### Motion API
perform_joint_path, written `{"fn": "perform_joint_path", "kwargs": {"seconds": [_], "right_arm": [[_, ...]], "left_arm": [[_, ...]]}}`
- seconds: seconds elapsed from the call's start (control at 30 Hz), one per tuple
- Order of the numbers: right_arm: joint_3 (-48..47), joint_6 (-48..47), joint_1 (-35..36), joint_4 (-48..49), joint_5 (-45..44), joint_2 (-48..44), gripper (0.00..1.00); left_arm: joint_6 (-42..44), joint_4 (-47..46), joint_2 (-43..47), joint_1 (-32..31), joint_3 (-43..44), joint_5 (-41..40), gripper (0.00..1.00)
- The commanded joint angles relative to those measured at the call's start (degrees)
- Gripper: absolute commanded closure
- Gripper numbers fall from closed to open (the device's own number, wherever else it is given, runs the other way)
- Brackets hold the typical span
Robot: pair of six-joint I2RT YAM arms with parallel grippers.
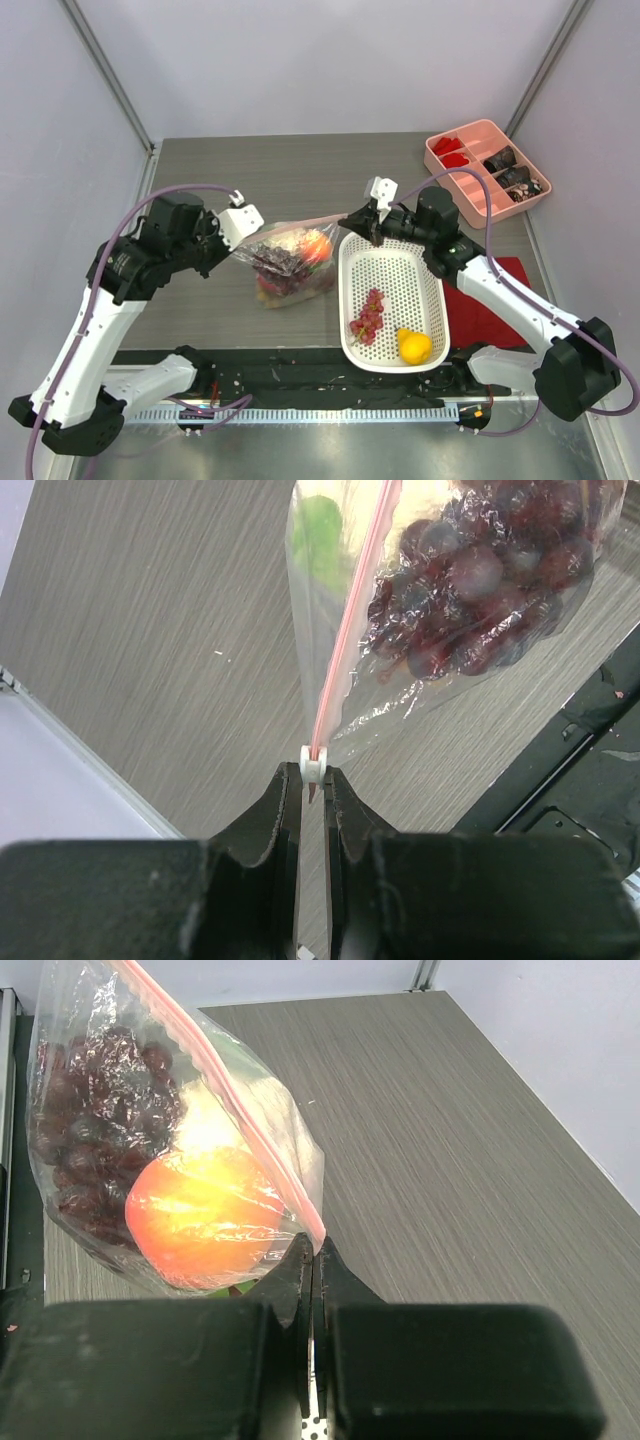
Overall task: Place the food in the zip-top bag and seal the zipper
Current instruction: Zip the zipper food storage bag at the center of the board, then place the zipper food storage bag at the center of the board.
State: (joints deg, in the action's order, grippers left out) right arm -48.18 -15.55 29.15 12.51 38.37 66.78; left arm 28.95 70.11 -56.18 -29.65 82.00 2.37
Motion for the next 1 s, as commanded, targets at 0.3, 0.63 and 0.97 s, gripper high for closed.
{"fn": "perform_joint_path", "kwargs": {"seconds": [0.3, 0.63, 0.97], "right_arm": [[-0.3, -4.3, -1.2, 2.1, 1.1, -1.4, 0.99], [-0.1, -4.8, -1.0, 2.3, 3.5, -2.2, 0.99], [-0.5, -5.5, -0.5, 1.4, 4.3, -3.1, 0.99]], "left_arm": [[-9.7, 1.2, -3.5, 1.0, 11.2, 5.2, 0.37], [-13.0, -2.1, -16.3, 0.9, 18.2, 17.9, 0.27], [-7.3, -0.4, -25.5, -3.0, 21.4, 23.8, 0.31]]}}
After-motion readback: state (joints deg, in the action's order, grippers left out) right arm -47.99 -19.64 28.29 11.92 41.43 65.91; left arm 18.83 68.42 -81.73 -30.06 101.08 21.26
